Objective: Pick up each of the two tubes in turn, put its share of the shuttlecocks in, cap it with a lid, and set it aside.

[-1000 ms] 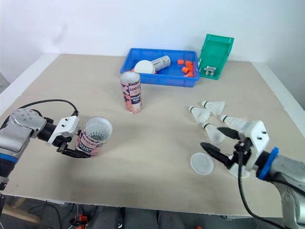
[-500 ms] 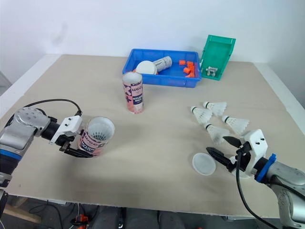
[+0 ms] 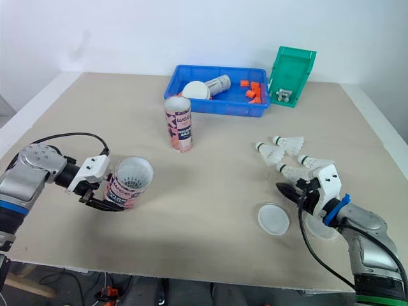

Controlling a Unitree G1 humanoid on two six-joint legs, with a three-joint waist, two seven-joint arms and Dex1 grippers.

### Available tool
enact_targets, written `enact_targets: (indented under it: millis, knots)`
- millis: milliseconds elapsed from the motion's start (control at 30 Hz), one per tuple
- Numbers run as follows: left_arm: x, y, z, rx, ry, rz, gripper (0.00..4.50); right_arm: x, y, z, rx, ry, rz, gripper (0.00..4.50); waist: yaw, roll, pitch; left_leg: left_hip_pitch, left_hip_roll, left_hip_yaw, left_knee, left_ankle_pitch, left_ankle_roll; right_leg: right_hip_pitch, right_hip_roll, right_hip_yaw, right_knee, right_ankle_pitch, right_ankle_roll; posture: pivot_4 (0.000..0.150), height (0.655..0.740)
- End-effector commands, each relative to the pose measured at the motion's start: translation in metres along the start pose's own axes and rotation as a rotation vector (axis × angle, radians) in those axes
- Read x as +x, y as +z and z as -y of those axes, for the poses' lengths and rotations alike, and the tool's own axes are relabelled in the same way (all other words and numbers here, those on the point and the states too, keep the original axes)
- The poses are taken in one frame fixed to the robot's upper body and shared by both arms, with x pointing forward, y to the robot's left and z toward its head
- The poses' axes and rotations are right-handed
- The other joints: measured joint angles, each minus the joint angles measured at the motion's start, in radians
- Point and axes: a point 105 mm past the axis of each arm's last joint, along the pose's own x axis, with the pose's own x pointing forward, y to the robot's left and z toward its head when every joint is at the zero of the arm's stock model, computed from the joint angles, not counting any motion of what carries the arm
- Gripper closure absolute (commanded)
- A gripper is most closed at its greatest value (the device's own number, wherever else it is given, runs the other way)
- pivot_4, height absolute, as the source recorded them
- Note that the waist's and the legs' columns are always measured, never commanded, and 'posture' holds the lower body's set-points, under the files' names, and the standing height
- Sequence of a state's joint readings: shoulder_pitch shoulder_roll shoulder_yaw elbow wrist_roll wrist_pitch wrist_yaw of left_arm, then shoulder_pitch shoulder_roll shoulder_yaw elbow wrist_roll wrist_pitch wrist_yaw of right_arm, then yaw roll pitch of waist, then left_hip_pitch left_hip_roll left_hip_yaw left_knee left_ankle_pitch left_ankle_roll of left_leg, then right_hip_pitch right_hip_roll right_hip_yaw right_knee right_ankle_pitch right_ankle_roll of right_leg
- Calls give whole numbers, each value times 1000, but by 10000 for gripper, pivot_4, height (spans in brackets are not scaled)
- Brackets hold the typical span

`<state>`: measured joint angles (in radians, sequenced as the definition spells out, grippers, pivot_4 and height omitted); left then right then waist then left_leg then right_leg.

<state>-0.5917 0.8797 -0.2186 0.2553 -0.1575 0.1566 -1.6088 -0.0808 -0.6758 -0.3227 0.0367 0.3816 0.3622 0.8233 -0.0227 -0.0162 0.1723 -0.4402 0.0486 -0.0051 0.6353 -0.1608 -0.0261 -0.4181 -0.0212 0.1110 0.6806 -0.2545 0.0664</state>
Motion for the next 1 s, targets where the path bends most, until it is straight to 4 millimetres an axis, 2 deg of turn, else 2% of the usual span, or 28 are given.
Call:
enact_targets:
  millis: [33,67,100,200,300,433,467,500,533,567,700,800,900,1000]
  knots:
    - [11,-7,8,-19,-50,-20,15055,-7,15,-6,-39,18,51,37286,0,0,0,0,0,0,0,0,0,0,0,0,0,0,0,1500,7038]
    - [11,-6,8,-19,-51,-20,15055,-8,16,-6,-43,19,52,42144,0,0,0,0,0,0,0,0,0,0,0,0,0,0,0,1500,7038]
    - [11,-6,8,-18,-51,-20,15055,-11,20,-10,-49,37,59,44314,0,0,0,0,0,-1,0,0,0,0,0,0,0,0,0,1500,7038]
    - [12,-5,7,-18,-52,-18,15055,-18,34,-22,-101,87,83,44314,0,1,0,0,0,-1,0,0,0,1,0,0,0,0,0,1500,7038]
    - [13,-5,6,-16,-51,-18,15055,-22,67,-33,-243,129,121,44314,-1,2,0,1,0,0,0,0,0,1,0,0,0,0,0,1500,7038]
    - [13,-5,5,-15,-51,-18,15055,-18,110,-53,-408,210,197,44314,-1,2,0,1,-1,0,1,0,0,1,-1,0,0,0,0,1500,7038]
    - [13,-5,5,-15,-50,-17,15055,-13,129,-78,-490,323,247,44314,0,2,0,1,0,0,1,0,0,0,-1,0,0,0,0,1500,7038]
    - [12,-4,5,-15,-49,-17,15055,-9,141,-102,-562,433,277,44314,-1,1,0,1,0,-1,1,0,0,1,-1,0,0,0,0,1500,7038]
    - [12,-4,4,-15,-48,-16,15055,-8,147,-118,-610,506,292,44314,-4,3,0,1,0,-1,1,0,0,0,-1,-1,0,0,0,1500,7038]
    - [12,-4,4,-15,-46,-17,15055,-5,150,-135,-681,600,292,44314,-4,3,0,1,0,0,0,0,0,0,-1,0,0,0,0,1500,7038]
    - [11,-4,2,-15,-37,-20,15055,10,156,-166,-878,796,277,44314,3,1,0,0,0,-1,-1,0,0,-2,-1,-3,0,-1,-1,1500,7038]
    - [11,-1,1,-13,-27,-11,15055,25,177,-186,-939,888,353,44314,-1,1,1,-2,0,2,0,0,0,-2,-3,-3,-1,-2,-2,1500,7038]
    - [10,1,2,-16,-28,-7,15055,30,172,-206,-1003,1013,361,44314,4,0,1,-3,0,0,0,0,0,-2,-3,-5,0,-2,-1,1500,7038]
    - [9,-1,2,-22,-22,-16,15055,43,174,-219,-1063,1052,377,44314,4,0,1,-4,1,0,0,0,1,-3,-3,-6,0,-4,-1,1500,7038]
